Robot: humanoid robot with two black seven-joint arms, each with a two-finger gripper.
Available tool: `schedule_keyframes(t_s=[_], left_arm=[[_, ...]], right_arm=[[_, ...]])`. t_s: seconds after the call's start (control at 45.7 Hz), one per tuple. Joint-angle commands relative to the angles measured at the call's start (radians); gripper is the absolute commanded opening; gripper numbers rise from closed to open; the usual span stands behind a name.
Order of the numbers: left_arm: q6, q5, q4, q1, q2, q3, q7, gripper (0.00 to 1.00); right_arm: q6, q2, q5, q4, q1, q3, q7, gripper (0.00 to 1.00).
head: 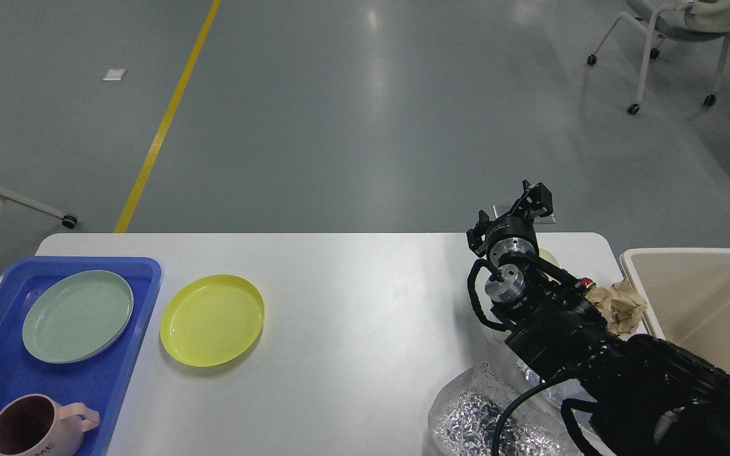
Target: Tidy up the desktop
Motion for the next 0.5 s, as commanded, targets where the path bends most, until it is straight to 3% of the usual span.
schedule_keyframes(t_s=[0.0,0.153,0.328,0.481], left_arm=[[-0.001,-0.002,-0.001,0.0,0.003,-0.022,0.0,0.22],[-0.012,0.0,-0.017,-0.008,0.017,-0.061,-0.003,0.36],[-0.018,0.0,-0.09,-0.026,0.126,-0.134,-0.001,0.55],[-0.018,0.001,-0.127,-0.062,0.164,-0.14,-0.001,0.63]], right_arm=[[0.0,0.0,-0.001,0.0,0.0,0.0,0.0,1.0],[0.0,0.0,-0.001,0.0,0.0,0.0,0.0,1.0],[0.0,0.0,0.001,0.0,0.0,0.0,0.0,1.0],[0.0,0.0,-0.001,0.0,0.0,0.0,0.0,1.0]])
